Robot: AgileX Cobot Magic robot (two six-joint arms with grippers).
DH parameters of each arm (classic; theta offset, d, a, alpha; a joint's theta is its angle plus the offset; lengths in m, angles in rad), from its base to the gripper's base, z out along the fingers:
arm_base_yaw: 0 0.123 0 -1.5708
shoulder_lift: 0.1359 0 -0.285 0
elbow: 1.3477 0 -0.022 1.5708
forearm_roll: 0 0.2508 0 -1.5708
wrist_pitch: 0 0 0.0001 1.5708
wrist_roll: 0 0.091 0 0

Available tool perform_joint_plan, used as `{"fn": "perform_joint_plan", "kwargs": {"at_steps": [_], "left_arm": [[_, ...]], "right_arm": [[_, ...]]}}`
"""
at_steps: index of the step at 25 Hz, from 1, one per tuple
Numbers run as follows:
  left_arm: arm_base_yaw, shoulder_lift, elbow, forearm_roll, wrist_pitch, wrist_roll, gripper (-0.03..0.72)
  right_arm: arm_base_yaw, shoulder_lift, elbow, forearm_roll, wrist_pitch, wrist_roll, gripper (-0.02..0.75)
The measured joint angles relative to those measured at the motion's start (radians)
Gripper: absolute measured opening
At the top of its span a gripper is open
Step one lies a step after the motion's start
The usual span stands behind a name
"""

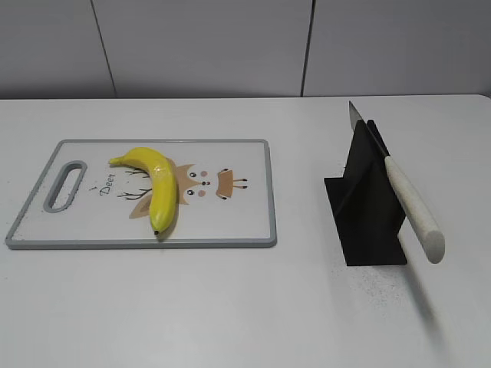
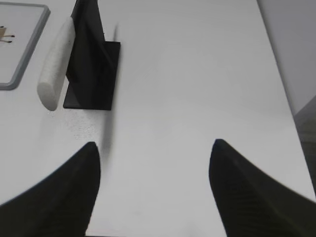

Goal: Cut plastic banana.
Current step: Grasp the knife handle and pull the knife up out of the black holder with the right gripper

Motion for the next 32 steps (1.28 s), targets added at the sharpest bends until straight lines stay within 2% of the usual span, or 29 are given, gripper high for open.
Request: {"fn": "perform_joint_plan", "kwargs": {"at_steps": [15,17,22,27,32], "left_arm": [[0.0,0.0,0.0,0.0,0.0,0.0,0.471],[0.0,0.0,0.0,0.0,0.0,0.0,0.471],[0.0,0.0,0.0,0.0,0.0,0.0,0.471],[0.0,0.0,0.0,0.0,0.0,0.0,0.471],[0.0,0.0,0.0,0.0,0.0,0.0,0.471]], "right_arm": [[0.011,0.571,-0.295,0.153,0.117,0.0,0.519],[0.033,0.629,-0.326,0.181,0.12,0.0,0.519],[0.151,0.803,-0.415,0.19,0.151,0.0,0.519],[0.194,1.001,-0.536,0.194,0.184,0.0,0.517],[0.284,1.164,-0.613,0.154,0.184,0.023,0.473]]}}
